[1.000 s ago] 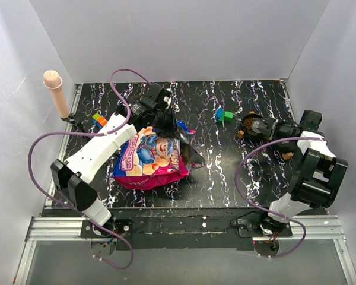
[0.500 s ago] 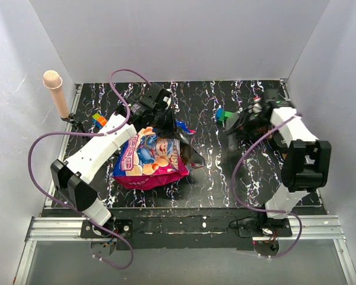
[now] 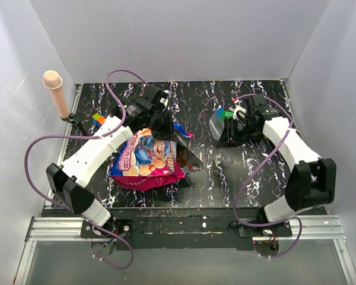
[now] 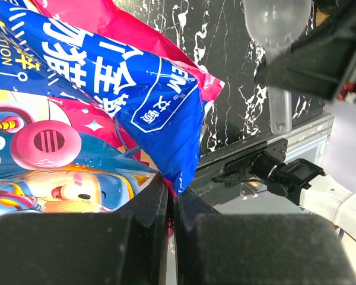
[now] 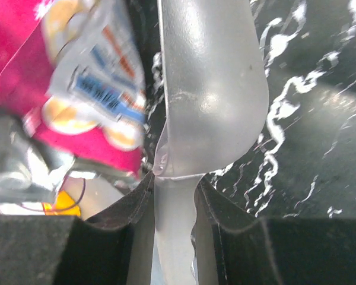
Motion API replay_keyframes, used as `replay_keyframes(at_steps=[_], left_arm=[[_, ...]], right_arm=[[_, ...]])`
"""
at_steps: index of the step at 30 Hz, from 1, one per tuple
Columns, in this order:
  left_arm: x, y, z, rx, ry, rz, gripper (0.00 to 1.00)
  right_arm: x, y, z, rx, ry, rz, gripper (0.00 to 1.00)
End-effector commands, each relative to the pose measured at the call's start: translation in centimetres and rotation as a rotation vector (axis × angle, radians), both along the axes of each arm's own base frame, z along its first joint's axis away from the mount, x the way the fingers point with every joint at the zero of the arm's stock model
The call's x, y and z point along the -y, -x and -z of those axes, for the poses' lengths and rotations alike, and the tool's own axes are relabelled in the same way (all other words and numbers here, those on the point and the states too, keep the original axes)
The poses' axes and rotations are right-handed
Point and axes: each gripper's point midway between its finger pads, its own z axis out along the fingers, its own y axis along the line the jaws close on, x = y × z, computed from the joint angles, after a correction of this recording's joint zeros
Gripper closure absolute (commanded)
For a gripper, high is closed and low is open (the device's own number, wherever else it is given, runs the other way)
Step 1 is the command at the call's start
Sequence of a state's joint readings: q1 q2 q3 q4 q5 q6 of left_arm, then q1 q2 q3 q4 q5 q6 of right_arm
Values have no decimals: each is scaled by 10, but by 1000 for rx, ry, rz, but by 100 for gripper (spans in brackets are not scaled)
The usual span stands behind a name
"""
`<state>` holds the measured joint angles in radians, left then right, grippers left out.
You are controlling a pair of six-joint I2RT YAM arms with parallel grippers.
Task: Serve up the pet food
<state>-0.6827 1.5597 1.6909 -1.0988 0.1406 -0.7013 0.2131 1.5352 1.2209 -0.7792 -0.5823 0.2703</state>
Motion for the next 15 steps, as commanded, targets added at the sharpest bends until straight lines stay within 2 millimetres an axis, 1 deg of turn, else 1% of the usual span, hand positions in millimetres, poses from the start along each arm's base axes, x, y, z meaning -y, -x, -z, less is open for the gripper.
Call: replay_keyframes(at_steps=[1, 3, 6, 9, 11, 15], left_arm=[[2, 8, -14, 21, 54, 51, 100], [8, 9, -11, 7, 69, 67, 100], [19, 12, -8, -29, 106, 104, 100], [29, 16, -8, -53, 154, 154, 100], [37, 21, -9, -71, 193, 197, 100], [45, 32, -7, -129, 239, 257, 100]], right_arm=[[-14, 75, -36, -70, -10, -185, 99], [-18, 110, -35, -103, 42, -247, 99], [-23, 154, -36, -139, 92, -320, 99], [-28, 185, -41, -150, 89, -379, 99], [-35, 189, -45, -126, 75, -385, 99], [-62, 191, -58, -179, -1, -435, 99]])
